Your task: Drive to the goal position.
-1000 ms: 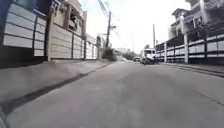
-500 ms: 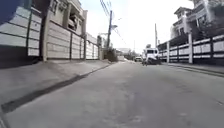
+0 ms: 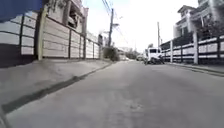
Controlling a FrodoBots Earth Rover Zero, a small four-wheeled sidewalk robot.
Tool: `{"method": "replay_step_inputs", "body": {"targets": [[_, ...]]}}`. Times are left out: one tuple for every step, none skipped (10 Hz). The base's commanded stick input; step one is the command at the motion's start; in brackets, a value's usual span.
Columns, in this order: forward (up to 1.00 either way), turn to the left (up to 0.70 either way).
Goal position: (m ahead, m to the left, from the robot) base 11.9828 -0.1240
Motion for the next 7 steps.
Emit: {"method": "replay_step_inputs", "body": {"targets": [[0.85,0.00],[0.85,0.00],[0.85,0.00],[0.85,0.00],[0.85,-0.12],[0.85,-0.34],[0.85,-0.34]]}}
